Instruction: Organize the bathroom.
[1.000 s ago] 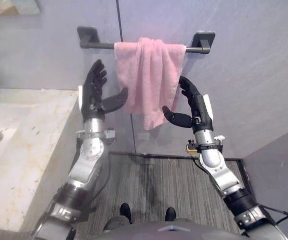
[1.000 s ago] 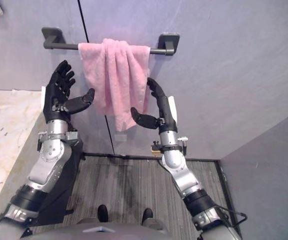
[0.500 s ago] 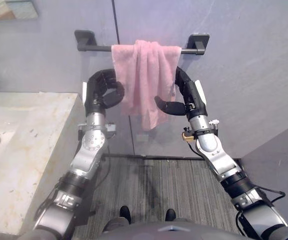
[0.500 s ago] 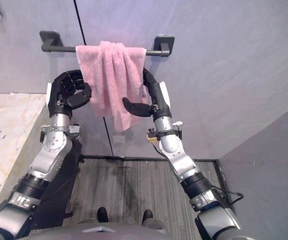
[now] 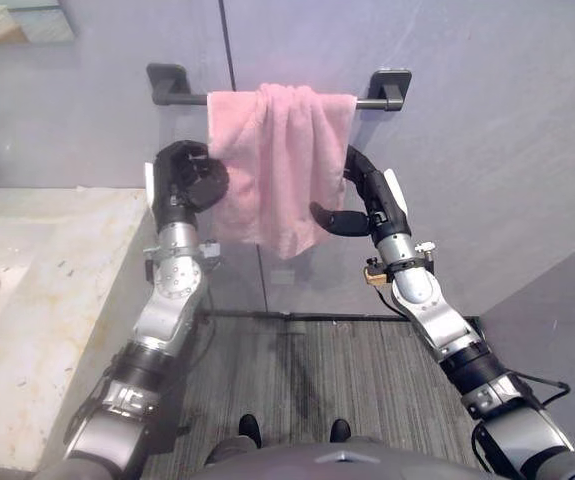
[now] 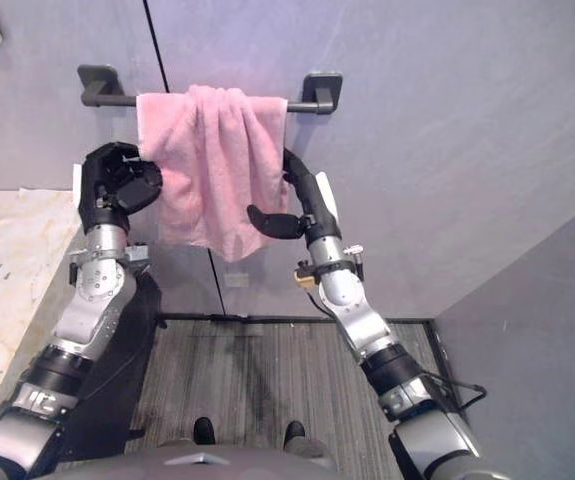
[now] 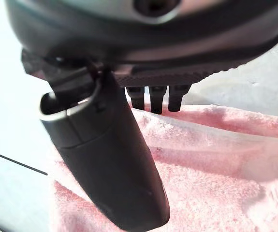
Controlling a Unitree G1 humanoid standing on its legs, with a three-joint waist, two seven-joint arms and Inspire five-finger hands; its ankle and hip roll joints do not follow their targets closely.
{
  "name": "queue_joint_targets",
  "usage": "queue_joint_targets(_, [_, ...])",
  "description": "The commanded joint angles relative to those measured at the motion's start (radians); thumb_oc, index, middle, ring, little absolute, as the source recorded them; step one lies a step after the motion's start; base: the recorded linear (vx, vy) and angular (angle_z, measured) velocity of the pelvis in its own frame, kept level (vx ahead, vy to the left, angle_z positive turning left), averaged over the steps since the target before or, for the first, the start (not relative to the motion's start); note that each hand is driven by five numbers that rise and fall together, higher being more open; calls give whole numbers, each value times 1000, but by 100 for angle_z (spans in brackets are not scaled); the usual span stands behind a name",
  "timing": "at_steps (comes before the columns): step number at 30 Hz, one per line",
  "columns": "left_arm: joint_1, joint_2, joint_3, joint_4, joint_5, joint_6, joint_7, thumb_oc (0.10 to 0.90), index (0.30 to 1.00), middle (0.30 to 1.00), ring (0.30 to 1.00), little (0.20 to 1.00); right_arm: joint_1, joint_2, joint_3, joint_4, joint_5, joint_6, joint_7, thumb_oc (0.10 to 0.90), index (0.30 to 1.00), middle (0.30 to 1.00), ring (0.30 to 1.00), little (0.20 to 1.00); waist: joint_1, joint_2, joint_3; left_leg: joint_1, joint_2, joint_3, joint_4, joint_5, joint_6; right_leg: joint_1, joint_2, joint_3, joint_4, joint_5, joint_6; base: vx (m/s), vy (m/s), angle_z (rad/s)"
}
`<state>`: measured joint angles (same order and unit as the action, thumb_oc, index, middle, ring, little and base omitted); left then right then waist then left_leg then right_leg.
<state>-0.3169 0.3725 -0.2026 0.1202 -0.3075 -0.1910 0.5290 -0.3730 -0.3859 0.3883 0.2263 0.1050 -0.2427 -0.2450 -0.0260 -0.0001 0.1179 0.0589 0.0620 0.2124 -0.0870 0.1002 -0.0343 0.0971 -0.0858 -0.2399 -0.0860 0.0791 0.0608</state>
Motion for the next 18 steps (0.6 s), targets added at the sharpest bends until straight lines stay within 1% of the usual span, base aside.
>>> queue_joint_targets(1, [-164,28,1,79,36,-115,36,400,300,300,300,300,-170,52,-12,3,63,-51,-9,800,900,900,900,900,28,-26,-116,41,-26,-27,0,-88,-2,2,-19,-25,-1,-22,39,0,0,0])
queue_joint_targets(5, [-154,14,2,74,40,-109,25,400,300,300,300,300,-195,60,-2,6,60,-36,0,800,900,900,900,900,35,-28,-116,43,-28,-31,0,-88,-1,7,-18,-29,-1,-24,37,8,0,0])
queue_joint_targets(10, [-154,9,-9,78,39,-100,11,400,300,300,300,300,-242,58,6,7,98,-7,11,800,900,900,900,900,42,-31,-116,45,-28,-33,0,-89,-1,12,-17,-32,-1,-26,35,14,-3,2])
queue_joint_targets(11, [-162,9,-16,84,33,-95,5,400,300,300,300,300,-265,62,12,12,109,5,32,800,900,900,900,900,45,-32,-115,46,-28,-35,0,-89,-1,14,-18,-35,-1,-26,35,0,0,0])
queue_joint_targets(13, [-167,8,-19,84,32,-90,3,400,300,300,300,300,-279,64,17,16,117,13,39,800,900,900,900,900,47,-33,-115,46,-28,-35,0,-89,-2,14,-18,-36,-1,-26,35,12,-2,2])
queue_joint_targets(14, [-171,7,-21,91,27,-88,-5,400,300,300,300,300,-298,67,25,20,130,30,61,800,900,900,900,900,50,-33,-115,48,-29,-36,0,-89,-2,16,-18,-38,-1,-26,34,20,-1,3])
queue_joint_targets(16, [-172,7,-23,95,25,-90,-6,400,300,300,300,300,-307,67,29,21,137,37,67,800,900,900,900,900,51,-34,-115,48,-28,-36,0,-89,-2,17,-18,-39,-1,-26,34,0,0,0])
queue_joint_targets(17, [-175,7,-25,100,21,-91,-8,400,300,300,300,300,-321,65,34,22,157,46,71,400,300,300,300,300,53,-35,-115,48,-29,-36,0,-89,-3,17,-18,-40,-1,-26,33,0,0,0])
queue_joint_targets(18, [-176,7,-26,103,19,-92,-8,400,300,300,300,300,-322,66,34,23,161,45,69,400,300,300,300,300,53,-35,-115,48,-29,-37,0,-89,-3,18,-18,-40,-1,-26,33,0,0,0])
